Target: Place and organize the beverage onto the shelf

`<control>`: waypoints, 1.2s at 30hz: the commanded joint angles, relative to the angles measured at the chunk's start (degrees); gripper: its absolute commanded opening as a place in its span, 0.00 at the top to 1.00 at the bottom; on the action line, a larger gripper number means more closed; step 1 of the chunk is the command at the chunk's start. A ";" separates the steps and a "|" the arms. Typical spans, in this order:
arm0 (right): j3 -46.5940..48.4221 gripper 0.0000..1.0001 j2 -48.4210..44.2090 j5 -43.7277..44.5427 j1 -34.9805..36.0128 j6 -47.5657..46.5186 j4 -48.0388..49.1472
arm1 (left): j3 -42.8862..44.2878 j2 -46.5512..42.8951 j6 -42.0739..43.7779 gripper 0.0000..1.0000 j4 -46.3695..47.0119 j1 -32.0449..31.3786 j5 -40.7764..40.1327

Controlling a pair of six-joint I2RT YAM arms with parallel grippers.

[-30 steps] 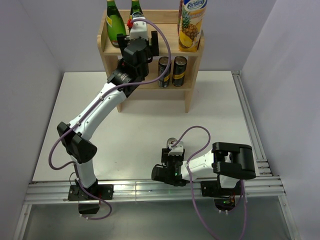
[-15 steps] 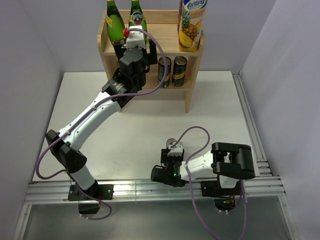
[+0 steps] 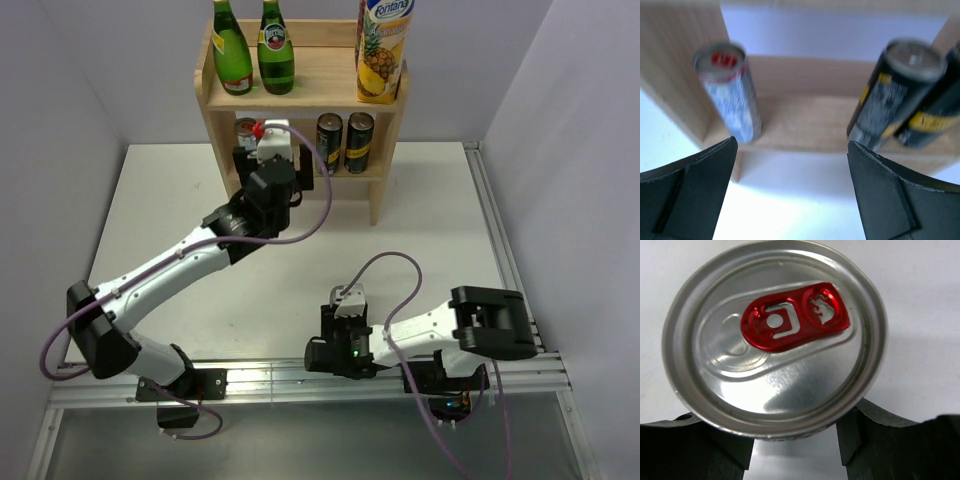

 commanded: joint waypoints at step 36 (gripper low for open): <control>60.37 1.00 5.05 -31.07 -33.01 -62.05 8.59 | -35.36 -42.03 -48.42 0.01 -40.22 -14.29 -17.31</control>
